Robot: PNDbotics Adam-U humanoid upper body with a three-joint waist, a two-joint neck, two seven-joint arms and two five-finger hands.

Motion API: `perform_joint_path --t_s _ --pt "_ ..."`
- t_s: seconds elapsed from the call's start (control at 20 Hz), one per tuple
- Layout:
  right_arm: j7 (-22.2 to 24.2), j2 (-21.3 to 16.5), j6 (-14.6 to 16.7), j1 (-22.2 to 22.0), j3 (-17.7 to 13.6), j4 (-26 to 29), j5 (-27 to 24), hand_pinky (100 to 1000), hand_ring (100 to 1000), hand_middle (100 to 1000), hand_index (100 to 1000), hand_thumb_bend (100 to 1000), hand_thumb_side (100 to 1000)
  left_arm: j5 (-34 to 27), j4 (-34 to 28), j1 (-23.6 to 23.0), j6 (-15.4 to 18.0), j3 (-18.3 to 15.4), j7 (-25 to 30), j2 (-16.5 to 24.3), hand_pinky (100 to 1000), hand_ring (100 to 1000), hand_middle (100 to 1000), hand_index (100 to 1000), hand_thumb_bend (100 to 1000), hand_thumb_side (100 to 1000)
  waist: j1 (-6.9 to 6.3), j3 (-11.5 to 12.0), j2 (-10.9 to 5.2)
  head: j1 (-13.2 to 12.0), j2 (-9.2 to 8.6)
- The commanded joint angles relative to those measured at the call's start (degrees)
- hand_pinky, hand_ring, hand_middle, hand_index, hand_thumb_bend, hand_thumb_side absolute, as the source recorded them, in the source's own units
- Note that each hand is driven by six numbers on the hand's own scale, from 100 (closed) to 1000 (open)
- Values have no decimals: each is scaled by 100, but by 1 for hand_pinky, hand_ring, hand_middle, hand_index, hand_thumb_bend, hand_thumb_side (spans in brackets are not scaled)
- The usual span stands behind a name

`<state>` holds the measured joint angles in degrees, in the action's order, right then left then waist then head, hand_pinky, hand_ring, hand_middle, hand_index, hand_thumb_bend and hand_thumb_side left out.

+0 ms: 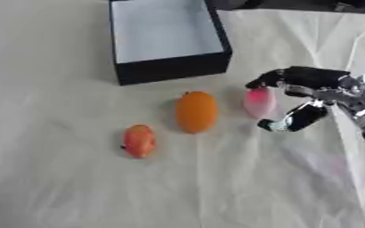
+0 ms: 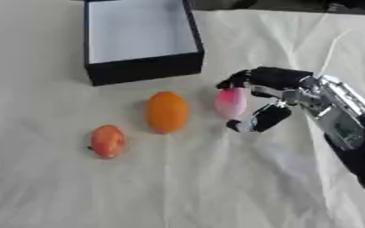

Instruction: Pick up objects on the table and place them in the box.

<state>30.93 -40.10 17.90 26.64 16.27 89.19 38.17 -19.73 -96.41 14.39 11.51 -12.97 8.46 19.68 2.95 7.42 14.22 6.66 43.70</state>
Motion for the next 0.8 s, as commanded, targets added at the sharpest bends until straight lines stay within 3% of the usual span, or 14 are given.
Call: perform_joint_path --t_s 0.05,0.25,0.4,0.6,0.8 --pt "-93 -158 18 60 -16 -148 190 902 796 785 939 399 562 -34 -68 34 6 -10 23 187 874 818 780 805 100 652 37 5 -130 18 -14" --pt "-289 -109 -42 82 13 -357 362 869 761 748 925 356 522 -33 -68 40 3 -4 30 177 874 819 779 805 100 653 30 20 -115 28 -7" --pt "-455 -70 -111 90 30 -440 341 841 729 713 894 286 446 -26 -67 44 -1 0 38 167 875 819 779 804 100 653 23 30 -100 38 -12" --pt "-573 -81 -159 89 68 -428 289 828 717 699 866 187 425 -22 -70 53 0 0 43 157 875 820 780 804 100 654 19 44 -82 49 -3" --pt "-618 -117 -176 84 85 -373 261 817 703 680 833 178 387 -18 -72 60 -1 1 52 152 875 821 780 803 100 654 24 58 -66 57 14"
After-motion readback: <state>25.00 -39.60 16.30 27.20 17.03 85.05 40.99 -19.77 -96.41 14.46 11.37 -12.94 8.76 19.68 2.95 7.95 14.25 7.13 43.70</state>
